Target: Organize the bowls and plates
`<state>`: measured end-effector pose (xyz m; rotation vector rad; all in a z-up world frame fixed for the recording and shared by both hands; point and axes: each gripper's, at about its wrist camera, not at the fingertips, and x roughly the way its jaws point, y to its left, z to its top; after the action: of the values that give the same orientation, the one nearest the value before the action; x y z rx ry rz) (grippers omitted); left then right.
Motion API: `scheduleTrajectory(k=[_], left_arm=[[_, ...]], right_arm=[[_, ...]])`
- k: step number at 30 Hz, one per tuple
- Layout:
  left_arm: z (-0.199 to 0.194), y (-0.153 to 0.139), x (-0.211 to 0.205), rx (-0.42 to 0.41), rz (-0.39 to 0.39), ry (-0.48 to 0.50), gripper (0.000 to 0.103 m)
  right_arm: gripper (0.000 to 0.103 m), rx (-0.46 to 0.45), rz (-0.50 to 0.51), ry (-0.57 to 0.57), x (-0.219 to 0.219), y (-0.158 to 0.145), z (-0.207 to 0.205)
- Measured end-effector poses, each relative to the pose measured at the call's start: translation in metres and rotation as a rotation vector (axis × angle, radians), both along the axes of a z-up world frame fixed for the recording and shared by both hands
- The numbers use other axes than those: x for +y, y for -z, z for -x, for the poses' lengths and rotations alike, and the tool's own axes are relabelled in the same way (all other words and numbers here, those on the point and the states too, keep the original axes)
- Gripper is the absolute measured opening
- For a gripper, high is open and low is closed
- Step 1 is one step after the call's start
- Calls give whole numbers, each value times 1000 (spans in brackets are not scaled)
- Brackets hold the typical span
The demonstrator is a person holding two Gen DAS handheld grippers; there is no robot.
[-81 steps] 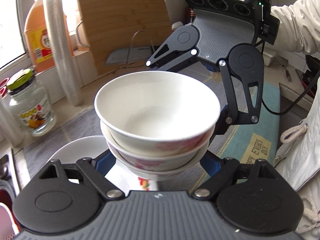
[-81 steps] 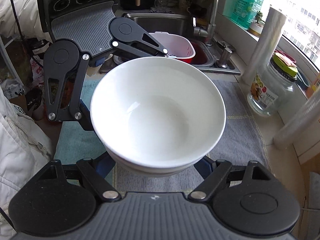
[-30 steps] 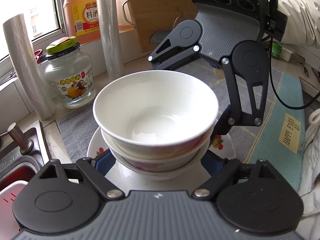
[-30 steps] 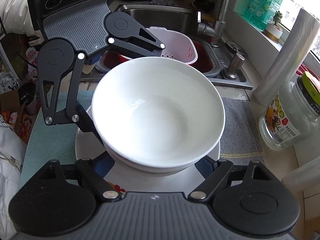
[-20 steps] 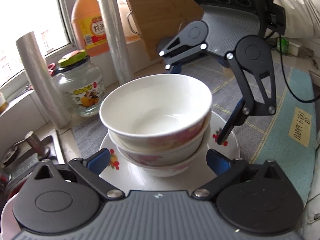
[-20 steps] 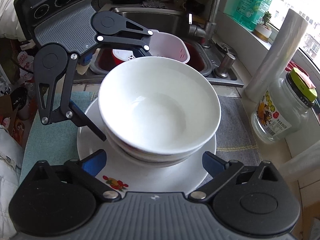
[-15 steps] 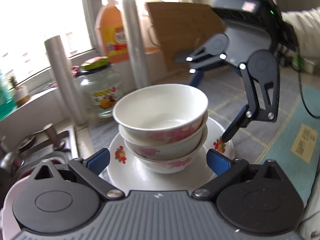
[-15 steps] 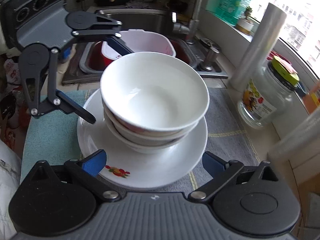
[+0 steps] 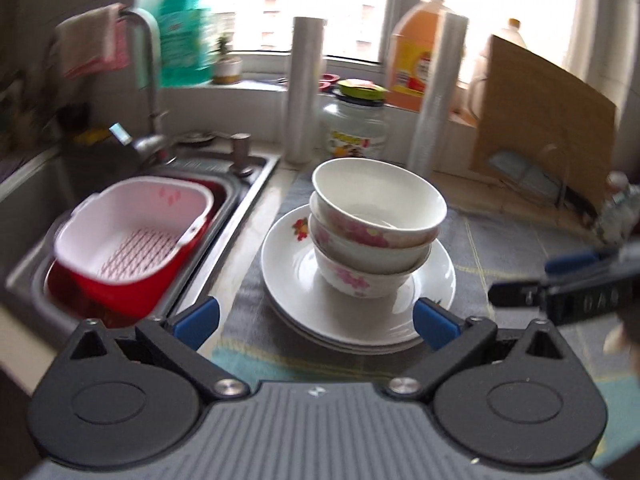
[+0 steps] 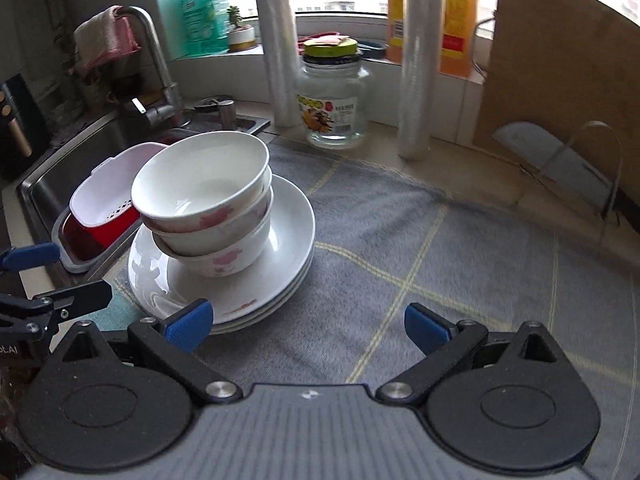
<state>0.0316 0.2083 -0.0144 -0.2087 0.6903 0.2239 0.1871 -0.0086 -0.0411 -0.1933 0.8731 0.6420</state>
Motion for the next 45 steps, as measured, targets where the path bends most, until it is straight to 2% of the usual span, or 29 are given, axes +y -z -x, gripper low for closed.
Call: scheduleTrajectory(k=[2,5,10,15,20,45], left_arm=[[7,-8,-6,33,23,-44,102],[19,-18,-19,72,8,-111,102],[38,-36,-31,51,-10,-127,102],[45,-49,-39,46,-62,-131,102],[46,-55,-44,39,-99,-134,102],[42,-58,-46,46,-106,-129,102]], right_arm=[[103,3,-15,28,-7,-4,14],[103,-4,-11,37,-11,-13,33],[103,-34,7,34,-14,-25,56],[103,-63,-6,36,-17,-37,68],[103,-73,-12,40,-19,-43,70],[103,-34,-11,74,-18,-44,64]])
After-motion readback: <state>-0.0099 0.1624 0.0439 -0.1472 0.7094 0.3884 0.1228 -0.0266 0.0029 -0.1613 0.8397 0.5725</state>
